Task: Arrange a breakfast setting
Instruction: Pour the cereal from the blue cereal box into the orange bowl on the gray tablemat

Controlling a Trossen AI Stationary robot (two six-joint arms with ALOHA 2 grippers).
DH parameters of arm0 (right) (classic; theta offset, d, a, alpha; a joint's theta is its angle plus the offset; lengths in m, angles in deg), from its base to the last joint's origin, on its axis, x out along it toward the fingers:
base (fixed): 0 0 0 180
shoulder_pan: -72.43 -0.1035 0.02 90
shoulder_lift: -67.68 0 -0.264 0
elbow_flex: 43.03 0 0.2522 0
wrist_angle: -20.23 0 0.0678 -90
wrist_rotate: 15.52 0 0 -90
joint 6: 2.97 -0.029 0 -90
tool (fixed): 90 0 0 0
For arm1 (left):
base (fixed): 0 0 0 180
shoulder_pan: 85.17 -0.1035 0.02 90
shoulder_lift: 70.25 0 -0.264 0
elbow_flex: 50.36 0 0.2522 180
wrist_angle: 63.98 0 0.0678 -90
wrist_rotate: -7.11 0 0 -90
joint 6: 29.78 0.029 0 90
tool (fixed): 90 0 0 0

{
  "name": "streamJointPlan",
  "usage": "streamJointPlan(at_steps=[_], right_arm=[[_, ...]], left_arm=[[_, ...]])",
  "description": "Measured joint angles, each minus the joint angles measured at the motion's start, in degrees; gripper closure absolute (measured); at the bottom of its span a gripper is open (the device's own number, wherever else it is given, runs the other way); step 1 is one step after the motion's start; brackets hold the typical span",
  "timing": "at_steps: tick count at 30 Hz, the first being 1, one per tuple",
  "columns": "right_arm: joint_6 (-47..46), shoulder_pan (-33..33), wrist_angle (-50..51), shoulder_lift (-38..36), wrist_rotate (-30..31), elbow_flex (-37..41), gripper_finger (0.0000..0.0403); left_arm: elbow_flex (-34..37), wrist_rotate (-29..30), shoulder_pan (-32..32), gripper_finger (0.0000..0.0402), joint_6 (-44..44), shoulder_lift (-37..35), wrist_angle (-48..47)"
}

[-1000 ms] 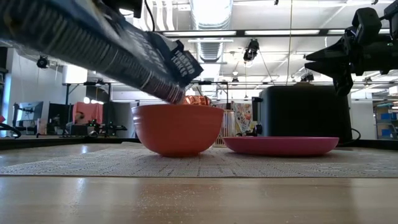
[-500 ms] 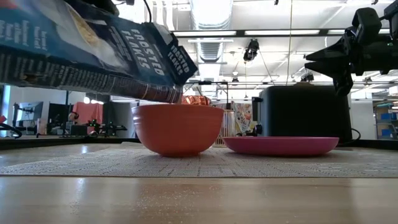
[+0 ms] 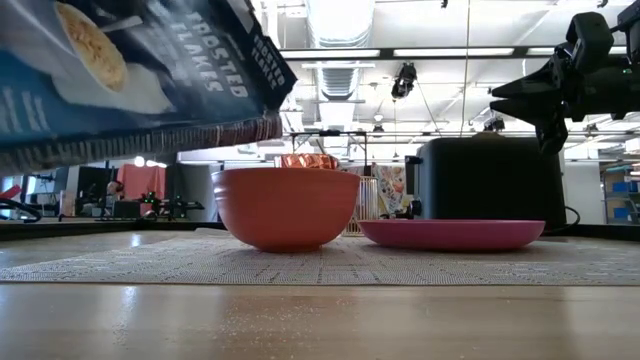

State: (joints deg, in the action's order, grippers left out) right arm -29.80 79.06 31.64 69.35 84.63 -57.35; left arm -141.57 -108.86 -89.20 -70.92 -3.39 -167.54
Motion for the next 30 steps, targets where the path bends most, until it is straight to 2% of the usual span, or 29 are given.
streamJointPlan(at_steps=[7,20,30], right_arm=[[0.0,0.0,0.0,0.0,0.0,0.0,0.0312],[0.0,0.0,0.0,0.0,0.0,0.0,0.0312],[0.0,0.0,0.0,0.0,0.0,0.0,0.0312]], left_arm=[[0.0,11.3,8.1,0.0388,-3.1,-3.1,4.9],[2.5,43.4,24.9,0.0388,-20.5,-5.4,5.9],[12.0,59.9,26.8,0.0388,-29.9,-7.7,4.5]])
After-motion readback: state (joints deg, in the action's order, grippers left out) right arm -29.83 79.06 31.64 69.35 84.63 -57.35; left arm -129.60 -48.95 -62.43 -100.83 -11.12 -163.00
